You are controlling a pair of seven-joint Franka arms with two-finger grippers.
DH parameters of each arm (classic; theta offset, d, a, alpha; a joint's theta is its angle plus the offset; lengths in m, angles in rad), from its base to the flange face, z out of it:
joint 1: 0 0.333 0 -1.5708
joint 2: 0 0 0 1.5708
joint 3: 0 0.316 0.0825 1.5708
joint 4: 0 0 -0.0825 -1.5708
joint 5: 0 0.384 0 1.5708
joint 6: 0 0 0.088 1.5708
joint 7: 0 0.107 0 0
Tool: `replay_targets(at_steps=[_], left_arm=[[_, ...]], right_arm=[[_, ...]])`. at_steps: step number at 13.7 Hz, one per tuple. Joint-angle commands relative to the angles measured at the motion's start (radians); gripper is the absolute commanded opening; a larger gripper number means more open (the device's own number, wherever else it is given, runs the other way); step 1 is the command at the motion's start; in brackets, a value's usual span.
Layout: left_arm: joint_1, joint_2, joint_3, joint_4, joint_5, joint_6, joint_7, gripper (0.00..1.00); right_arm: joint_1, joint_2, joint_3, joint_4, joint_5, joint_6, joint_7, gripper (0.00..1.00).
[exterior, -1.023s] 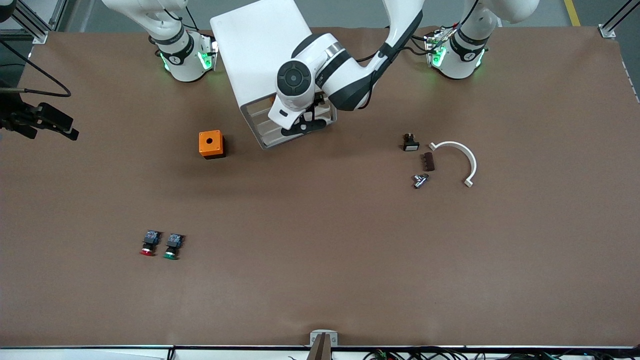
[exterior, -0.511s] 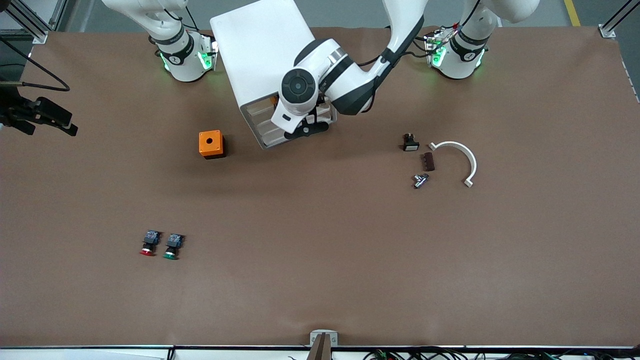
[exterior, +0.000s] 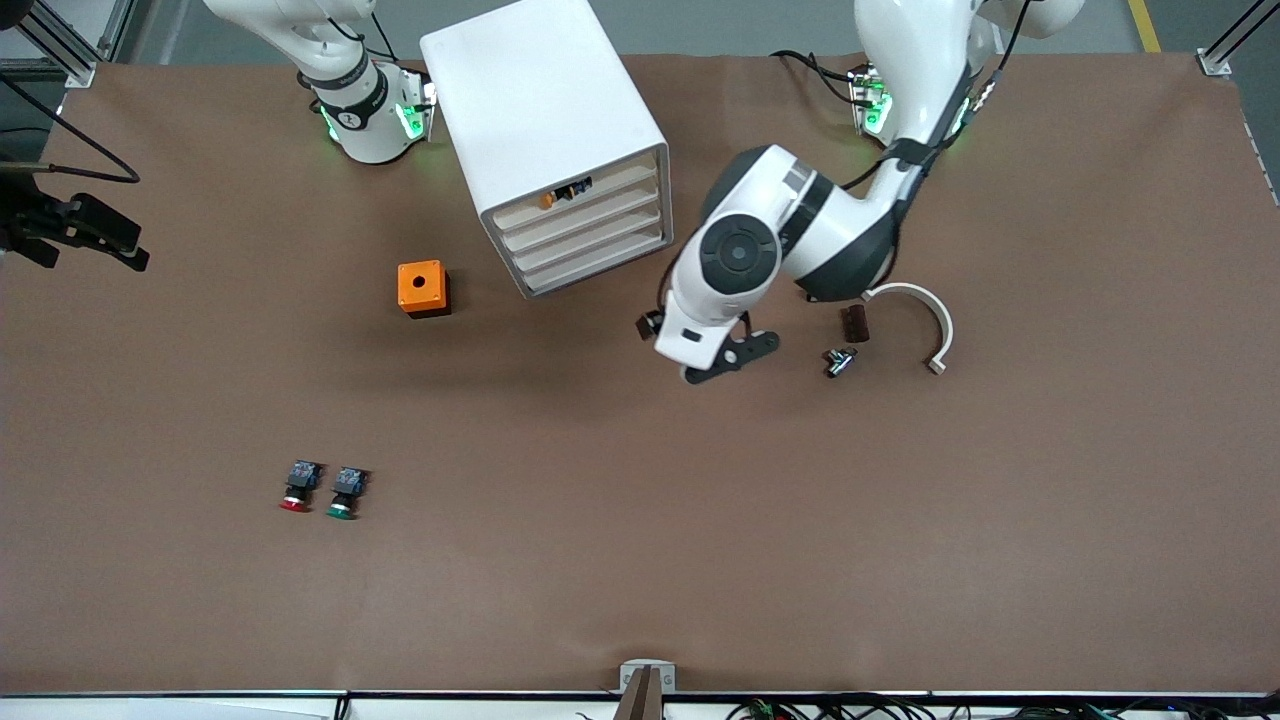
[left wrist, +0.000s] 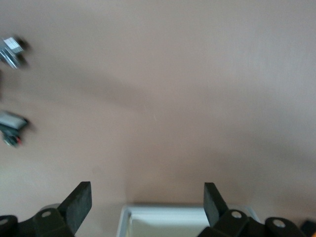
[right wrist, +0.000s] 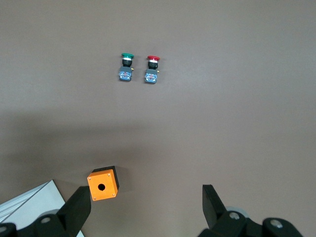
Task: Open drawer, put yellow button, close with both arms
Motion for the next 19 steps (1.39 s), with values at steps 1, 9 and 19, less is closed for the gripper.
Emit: replay_targets(at_steps=[1,9,19], left_arm=[[0.082,-0.014,-0.011,0.017,0.086,-0.005,-0.008,1.00],[0.308,-0.176,-0.016,0.040,0.232,-0.072,0.183,1.00],[0.579,-0.429,-0.028,-0.044,0.209,-0.258,0.685,1.00]], right_arm=[[-0.039,-0.010,0.024,0.003,-0.016,-0.012,-0.005,1.00],[-0.059,-0.009,0.045,-0.003,-0.016,-0.006,-0.002,1.00],[-0.050,-0.007,0.045,-0.005,-0.002,0.030,0.004,1.00]])
